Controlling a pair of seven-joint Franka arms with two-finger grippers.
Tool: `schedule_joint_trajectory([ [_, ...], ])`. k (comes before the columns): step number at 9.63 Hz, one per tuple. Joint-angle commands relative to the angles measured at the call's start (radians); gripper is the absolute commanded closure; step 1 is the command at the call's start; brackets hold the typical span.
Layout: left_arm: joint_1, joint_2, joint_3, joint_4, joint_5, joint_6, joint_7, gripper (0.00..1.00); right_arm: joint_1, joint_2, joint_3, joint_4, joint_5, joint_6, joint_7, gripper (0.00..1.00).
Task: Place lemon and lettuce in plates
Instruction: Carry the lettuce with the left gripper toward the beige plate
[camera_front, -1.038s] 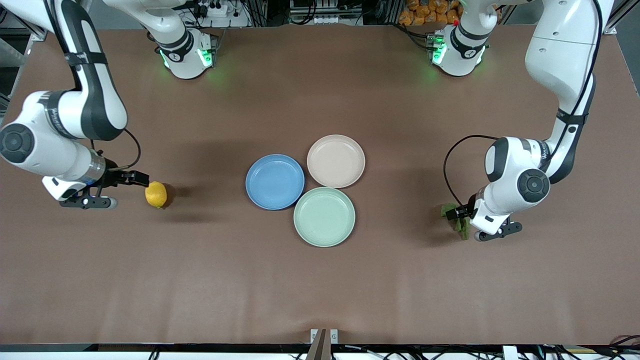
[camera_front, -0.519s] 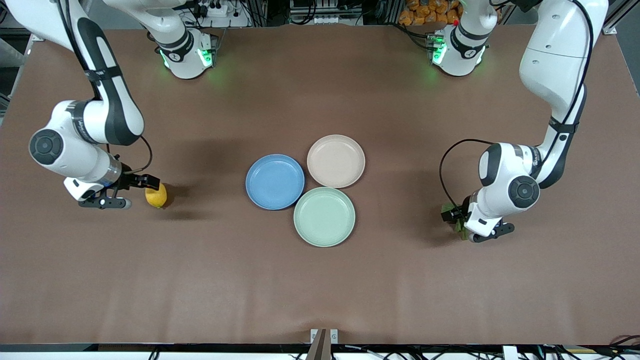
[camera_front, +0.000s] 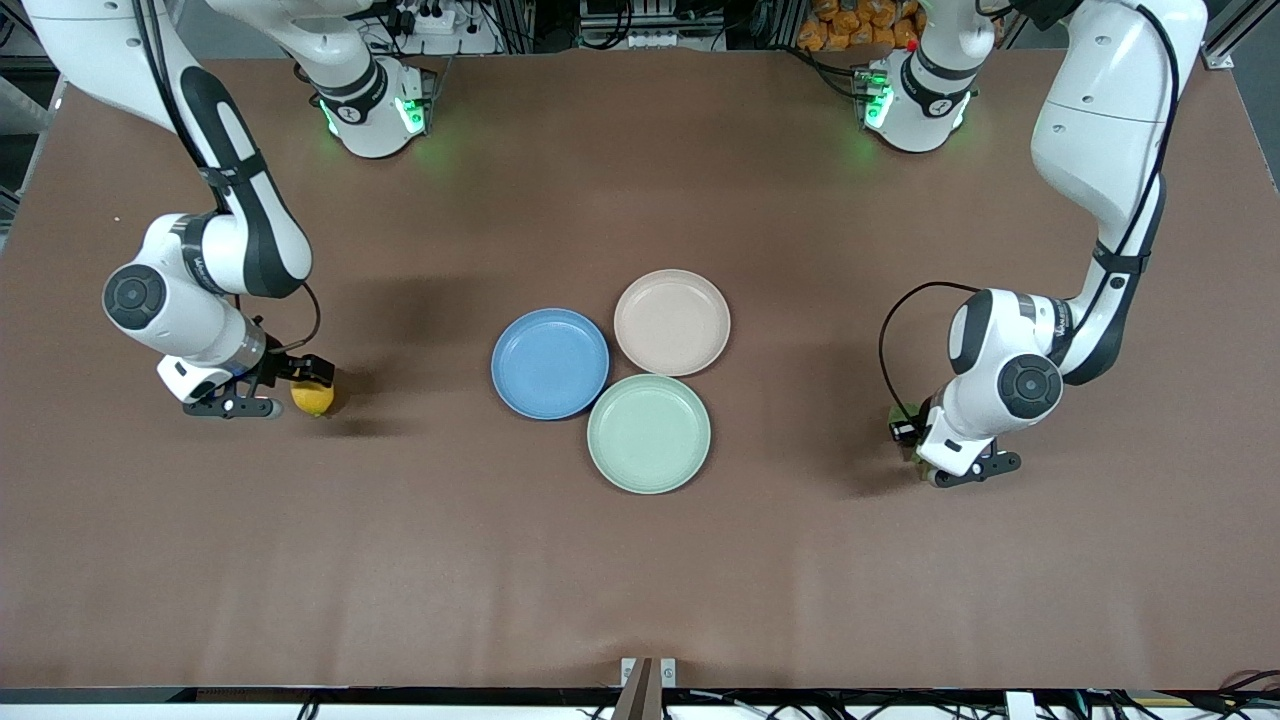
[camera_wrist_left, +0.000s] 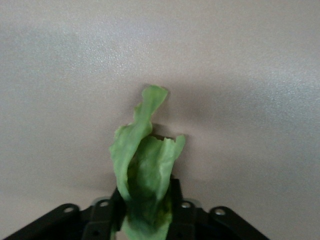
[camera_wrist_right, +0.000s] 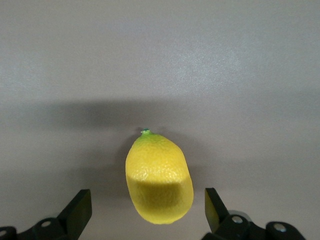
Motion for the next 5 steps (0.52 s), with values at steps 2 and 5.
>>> schedule_joint_trajectory([
  [2, -0.005, -0.013, 0.0, 0.005, 0.034, 0.004, -0.027, 1.0, -0.011, 0.047, 0.003, -0.01, -0.008, 0.067, -0.012, 0.0],
  [5, -0.017, -0.121, -0.027, -0.075, 0.034, -0.003, -0.026, 1.0, -0.01, 0.092, 0.003, -0.021, -0.008, 0.138, -0.012, 0.0],
])
